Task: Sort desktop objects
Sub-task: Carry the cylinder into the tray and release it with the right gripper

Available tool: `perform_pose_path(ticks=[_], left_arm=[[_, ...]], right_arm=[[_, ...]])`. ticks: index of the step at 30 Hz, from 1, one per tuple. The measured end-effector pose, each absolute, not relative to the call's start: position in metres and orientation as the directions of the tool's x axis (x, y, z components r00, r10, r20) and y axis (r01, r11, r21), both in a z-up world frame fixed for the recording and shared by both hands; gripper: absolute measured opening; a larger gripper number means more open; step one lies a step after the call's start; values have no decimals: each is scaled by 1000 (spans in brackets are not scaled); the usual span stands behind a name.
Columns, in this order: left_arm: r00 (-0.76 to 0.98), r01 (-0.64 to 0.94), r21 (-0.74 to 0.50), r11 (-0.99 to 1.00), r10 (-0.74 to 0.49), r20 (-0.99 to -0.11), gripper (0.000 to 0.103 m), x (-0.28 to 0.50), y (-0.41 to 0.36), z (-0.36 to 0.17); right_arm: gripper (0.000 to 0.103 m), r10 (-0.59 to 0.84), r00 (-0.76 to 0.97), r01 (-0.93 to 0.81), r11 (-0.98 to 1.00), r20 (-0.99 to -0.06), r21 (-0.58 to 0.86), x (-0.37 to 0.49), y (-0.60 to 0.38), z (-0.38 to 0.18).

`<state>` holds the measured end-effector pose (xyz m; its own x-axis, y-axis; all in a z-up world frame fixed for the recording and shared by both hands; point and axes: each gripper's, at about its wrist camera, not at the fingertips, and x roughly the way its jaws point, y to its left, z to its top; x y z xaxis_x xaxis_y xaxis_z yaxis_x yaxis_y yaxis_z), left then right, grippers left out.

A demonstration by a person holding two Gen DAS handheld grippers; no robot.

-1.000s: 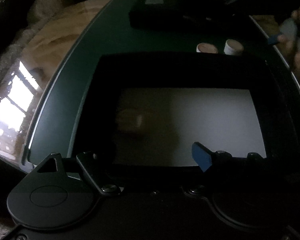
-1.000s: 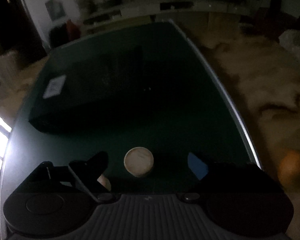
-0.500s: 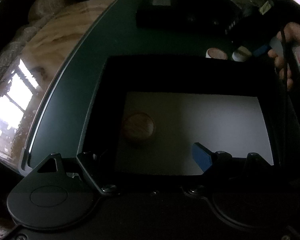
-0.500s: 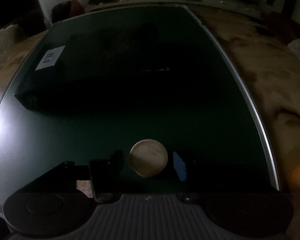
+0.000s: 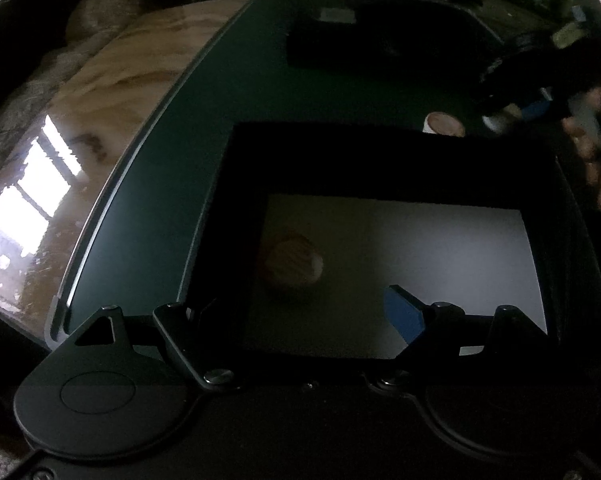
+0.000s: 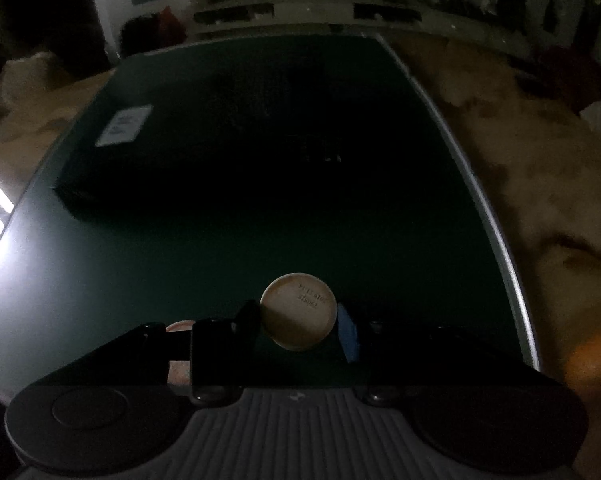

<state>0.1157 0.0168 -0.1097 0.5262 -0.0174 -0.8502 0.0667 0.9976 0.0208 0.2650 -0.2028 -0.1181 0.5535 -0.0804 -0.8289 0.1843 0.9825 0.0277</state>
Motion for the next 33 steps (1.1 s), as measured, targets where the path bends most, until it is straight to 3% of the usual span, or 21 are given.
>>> perform_pose_path(ticks=[9, 17, 33], left_arm=[[546, 39, 7, 999, -16, -838, 84, 111, 24, -97], [563, 27, -7, 1000, -21, -826, 84, 100, 28, -85], [582, 19, -27, 999, -32, -813, 85, 98, 36, -74]], right_arm=[[44, 31, 605, 83, 991, -795, 101, 184, -192, -69], [44, 100, 522, 29, 990, -847, 135, 143, -175, -100], [44, 2, 476, 10, 1000, -879, 7, 149, -149, -131]])
